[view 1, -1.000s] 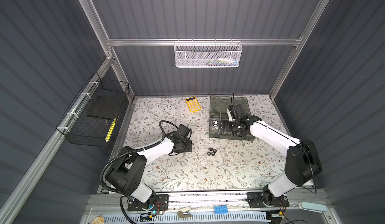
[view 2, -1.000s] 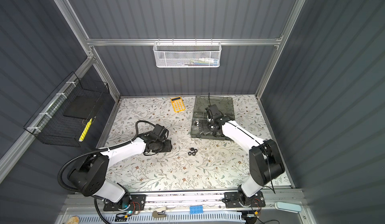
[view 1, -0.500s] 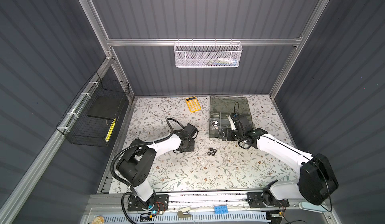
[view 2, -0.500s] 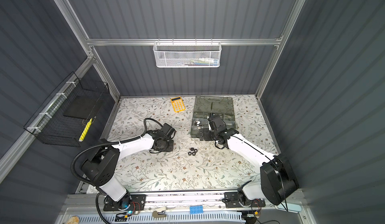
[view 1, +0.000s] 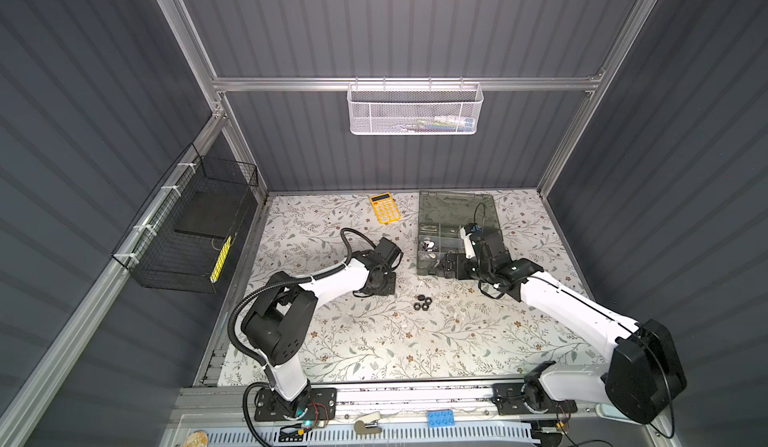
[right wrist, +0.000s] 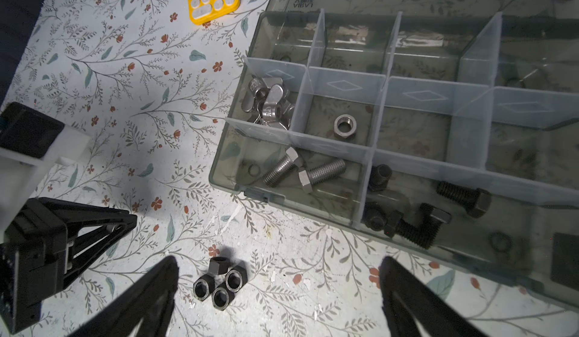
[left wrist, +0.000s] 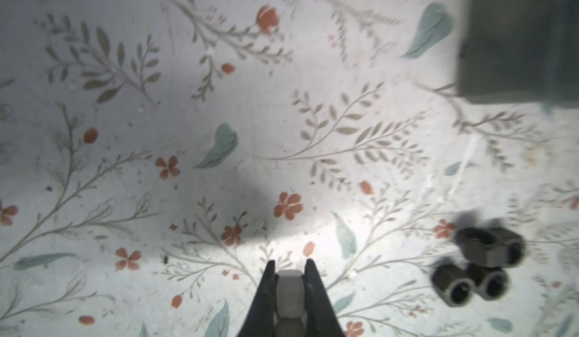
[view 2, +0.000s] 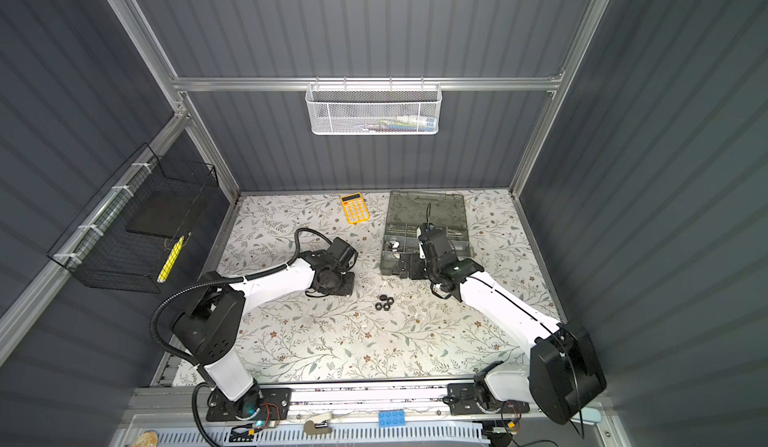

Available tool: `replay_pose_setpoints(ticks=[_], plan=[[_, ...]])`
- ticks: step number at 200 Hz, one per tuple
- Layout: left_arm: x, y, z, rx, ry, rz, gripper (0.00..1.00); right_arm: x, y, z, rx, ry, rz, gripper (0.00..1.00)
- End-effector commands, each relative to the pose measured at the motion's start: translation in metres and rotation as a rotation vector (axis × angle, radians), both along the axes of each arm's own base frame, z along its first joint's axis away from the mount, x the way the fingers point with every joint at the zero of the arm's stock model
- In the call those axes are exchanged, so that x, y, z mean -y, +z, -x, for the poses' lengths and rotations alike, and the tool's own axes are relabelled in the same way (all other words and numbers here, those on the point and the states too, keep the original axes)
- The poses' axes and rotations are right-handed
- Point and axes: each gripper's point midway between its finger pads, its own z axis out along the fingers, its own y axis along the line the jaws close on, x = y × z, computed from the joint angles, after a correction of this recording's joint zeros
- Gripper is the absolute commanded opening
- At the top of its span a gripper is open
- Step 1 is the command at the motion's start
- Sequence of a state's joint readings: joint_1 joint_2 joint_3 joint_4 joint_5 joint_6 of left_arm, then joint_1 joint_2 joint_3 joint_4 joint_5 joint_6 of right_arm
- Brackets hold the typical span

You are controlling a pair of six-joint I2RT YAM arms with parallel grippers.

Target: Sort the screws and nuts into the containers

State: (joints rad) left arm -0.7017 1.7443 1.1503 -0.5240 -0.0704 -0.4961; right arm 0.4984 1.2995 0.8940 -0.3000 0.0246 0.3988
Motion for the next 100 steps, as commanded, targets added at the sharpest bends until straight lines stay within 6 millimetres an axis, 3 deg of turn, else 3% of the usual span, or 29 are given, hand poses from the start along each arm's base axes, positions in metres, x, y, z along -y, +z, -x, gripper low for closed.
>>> replay_pose_setpoints(ticks=[1, 33, 37, 56, 100], plan=[[0.032, 0.025, -0.015, 0.03, -0.061, 0.094, 0.0, 0.007, 0.01, 0.001, 0.0, -0.039, -0.041, 0.99], [0.07, 0.052, -0.045, 0.089, -0.093, 0.199, 0.0, 0.022, 0.018, -0.001, 0.003, -0.101, -0.1, 0.99], [0.08, 0.066, -0.054, 0.118, -0.099, 0.23, 0.01, 0.025, 0.019, -0.001, 0.003, -0.109, -0.105, 0.99], [0.105, 0.082, -0.069, 0.139, -0.125, 0.312, 0.04, 0.035, 0.025, -0.002, 0.008, -0.144, -0.145, 0.99], [0.157, 0.092, -0.099, 0.188, -0.153, 0.452, 0.04, 0.05, 0.038, -0.002, 0.021, -0.186, -0.2, 0.99]])
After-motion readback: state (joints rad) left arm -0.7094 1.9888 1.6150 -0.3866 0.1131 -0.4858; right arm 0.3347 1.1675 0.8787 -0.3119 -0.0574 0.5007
